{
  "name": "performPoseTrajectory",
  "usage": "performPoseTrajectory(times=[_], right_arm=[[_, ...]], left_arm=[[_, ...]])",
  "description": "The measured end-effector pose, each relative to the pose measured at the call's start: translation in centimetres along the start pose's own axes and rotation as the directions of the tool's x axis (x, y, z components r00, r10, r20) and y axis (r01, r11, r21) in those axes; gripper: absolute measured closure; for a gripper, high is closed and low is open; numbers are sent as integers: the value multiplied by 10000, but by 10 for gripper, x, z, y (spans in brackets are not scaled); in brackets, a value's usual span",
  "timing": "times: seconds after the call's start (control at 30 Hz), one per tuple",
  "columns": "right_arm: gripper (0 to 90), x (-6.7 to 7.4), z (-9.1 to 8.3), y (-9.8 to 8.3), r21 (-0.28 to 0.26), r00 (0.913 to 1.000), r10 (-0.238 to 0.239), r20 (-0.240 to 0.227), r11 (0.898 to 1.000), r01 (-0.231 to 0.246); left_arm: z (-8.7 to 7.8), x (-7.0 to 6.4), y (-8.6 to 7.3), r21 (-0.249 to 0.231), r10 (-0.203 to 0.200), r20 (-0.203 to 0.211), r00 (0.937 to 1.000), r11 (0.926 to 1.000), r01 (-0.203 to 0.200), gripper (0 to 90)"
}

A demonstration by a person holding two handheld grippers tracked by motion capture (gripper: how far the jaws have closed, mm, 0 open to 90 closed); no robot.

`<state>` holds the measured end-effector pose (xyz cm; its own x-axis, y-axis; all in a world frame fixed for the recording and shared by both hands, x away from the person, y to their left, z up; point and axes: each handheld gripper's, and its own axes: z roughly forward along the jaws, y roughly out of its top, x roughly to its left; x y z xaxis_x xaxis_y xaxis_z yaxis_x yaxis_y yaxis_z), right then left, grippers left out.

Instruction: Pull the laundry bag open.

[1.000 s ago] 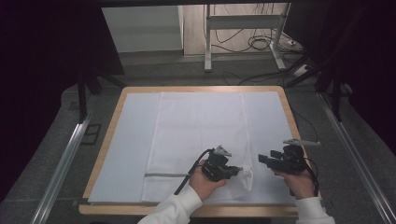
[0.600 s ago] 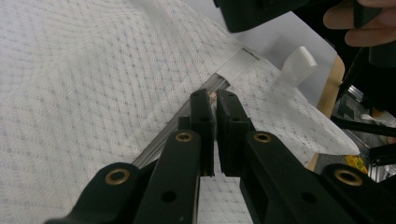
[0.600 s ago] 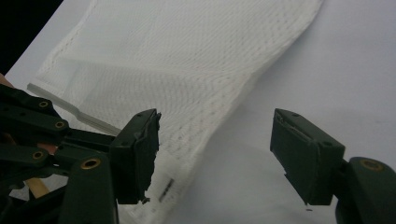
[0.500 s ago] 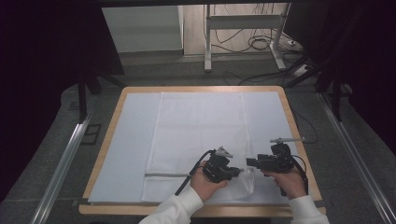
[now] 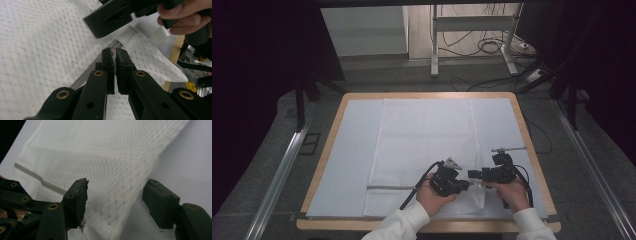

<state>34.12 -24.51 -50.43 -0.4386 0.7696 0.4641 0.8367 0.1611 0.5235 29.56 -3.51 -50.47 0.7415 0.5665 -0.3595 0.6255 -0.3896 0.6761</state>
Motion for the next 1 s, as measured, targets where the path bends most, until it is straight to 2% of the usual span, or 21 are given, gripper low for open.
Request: performPoseTrajectory(times=[0.17,0.3,0.43,0.6,0.7,0.83,1.0], right_arm=[[428,2,8,0,194,9998,70,-165,9998,-66],[506,2,12,1,275,9999,62,-155,9996,-57],[613,2,15,1,552,9996,69,-290,9985,-53],[798,3,14,0,630,9990,-104,-433,9979,131],[872,3,13,0,602,9983,-265,-518,9977,296],[882,4,12,0,561,9966,-597,-560,9964,629],[883,4,12,0,625,9952,-752,-628,9949,791]], left_arm=[[0,0,0,13,16,19,10000,10000,-16,871],[1,0,-1,35,61,-4,10000,10000,-61,870],[2,0,-1,45,42,-2,10000,10000,-42,870],[2,1,-1,63,18,-12,10000,10000,-18,870],[3,2,-2,110,-12,10,10000,9999,12,870],[3,3,-3,127,-49,74,10000,9999,48,870],[5,7,-5,176,-272,158,9995,9995,269,870]])
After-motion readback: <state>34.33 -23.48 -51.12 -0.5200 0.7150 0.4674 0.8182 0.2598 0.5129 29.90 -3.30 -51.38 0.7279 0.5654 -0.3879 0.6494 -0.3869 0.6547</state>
